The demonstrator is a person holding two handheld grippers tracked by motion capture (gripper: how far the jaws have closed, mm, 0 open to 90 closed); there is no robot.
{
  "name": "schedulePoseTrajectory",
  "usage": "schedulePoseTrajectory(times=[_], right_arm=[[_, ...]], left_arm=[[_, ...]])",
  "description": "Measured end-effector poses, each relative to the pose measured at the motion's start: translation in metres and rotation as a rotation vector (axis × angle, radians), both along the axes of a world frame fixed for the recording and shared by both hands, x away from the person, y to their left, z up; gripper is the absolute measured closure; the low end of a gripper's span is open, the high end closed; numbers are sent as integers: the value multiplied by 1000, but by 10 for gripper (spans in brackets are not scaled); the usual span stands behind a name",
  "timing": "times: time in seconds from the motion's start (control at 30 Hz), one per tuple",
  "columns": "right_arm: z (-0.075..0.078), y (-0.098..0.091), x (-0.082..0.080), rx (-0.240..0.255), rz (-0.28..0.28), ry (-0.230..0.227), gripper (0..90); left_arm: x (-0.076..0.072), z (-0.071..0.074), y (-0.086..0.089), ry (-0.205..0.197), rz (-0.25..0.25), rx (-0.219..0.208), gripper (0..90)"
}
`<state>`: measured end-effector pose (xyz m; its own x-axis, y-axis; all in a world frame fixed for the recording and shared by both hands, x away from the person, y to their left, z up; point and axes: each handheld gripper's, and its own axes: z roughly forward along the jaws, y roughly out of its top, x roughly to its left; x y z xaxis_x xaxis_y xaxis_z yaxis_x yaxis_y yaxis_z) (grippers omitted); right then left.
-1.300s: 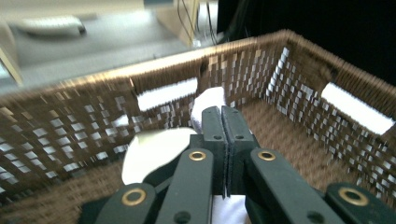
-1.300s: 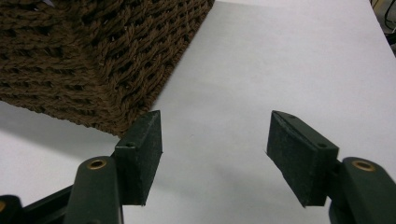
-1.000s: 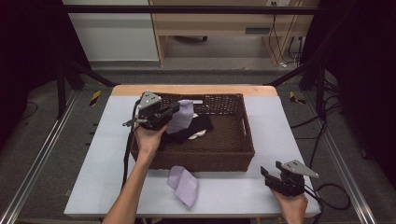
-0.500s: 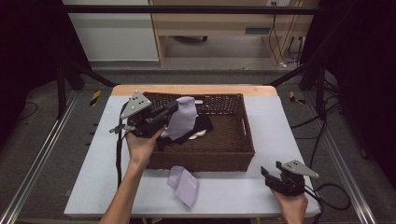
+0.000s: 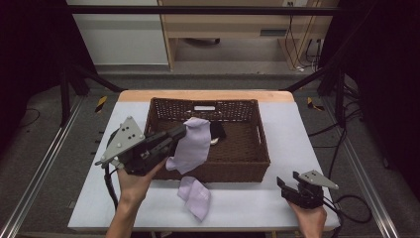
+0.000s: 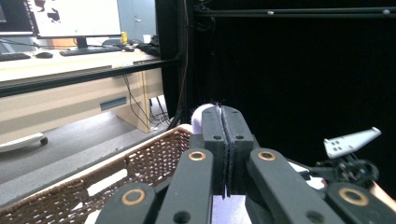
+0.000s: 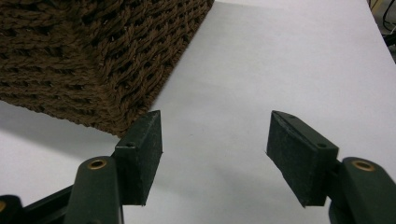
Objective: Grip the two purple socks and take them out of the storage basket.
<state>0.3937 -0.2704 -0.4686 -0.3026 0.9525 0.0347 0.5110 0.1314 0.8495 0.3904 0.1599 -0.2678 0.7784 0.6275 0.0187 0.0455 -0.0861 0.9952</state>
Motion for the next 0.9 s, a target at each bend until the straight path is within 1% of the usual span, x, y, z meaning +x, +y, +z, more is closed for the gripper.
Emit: schedulePoseTrajectory(times=[0.07, 0.17, 0.2, 0.23, 0.27, 0.3, 0.43, 0.5, 0.53, 0.57, 0.6, 0.67, 0.7, 0.73, 0.77, 0.8, 0.9], right_arm=[[0, 0, 0, 1, 0, 0, 358], [0, 0, 0, -1, -1, 0, 358], [0, 0, 0, -1, -1, 1, 358], [0, 0, 0, -1, -1, 1, 358], [0, 0, 0, 3, 0, 5, 358], [0, 0, 0, 0, 1, 4, 358], [0, 0, 0, 0, 0, 4, 358], [-1, 0, 0, -8, 2, -1, 359], [0, 0, 0, -3, 2, 2, 359], [0, 0, 0, -5, 1, 0, 359], [0, 0, 0, -7, 0, 0, 358], [0, 0, 0, 2, -2, 7, 358], [0, 0, 0, 2, -2, 7, 358], [0, 0, 0, 0, -1, 5, 358], [0, 0, 0, 1, 0, 7, 358], [0, 0, -1, 1, 0, 7, 358], [0, 0, -1, 0, 0, 5, 359]], left_arm=[[-5, -5, -1, -8, -6, 11, 885], [-11, -16, -3, 4, -24, 9, 885], [-12, -20, -3, 9, -28, 15, 885], [-12, -20, -3, 9, -28, 15, 885], [-15, -29, -4, 20, -34, 20, 885], [-17, -34, -5, 26, -31, 27, 885], [-20, -56, -6, 68, -58, 32, 885], [-20, -65, -7, 89, -63, 33, 885], [-20, -65, -7, 89, -63, 33, 885], [-20, -70, -7, 98, -61, 41, 885], [-20, -80, -8, 122, -65, 51, 885], [-21, -91, -10, 139, -57, 71, 885], [-21, -91, -10, 139, -57, 71, 885], [-22, -102, -12, 158, -48, 88, 885], [-22, -102, -12, 158, -48, 88, 885], [-20, -114, -13, 190, -46, 97, 885], [-17, -131, -13, 236, -42, 100, 884]])
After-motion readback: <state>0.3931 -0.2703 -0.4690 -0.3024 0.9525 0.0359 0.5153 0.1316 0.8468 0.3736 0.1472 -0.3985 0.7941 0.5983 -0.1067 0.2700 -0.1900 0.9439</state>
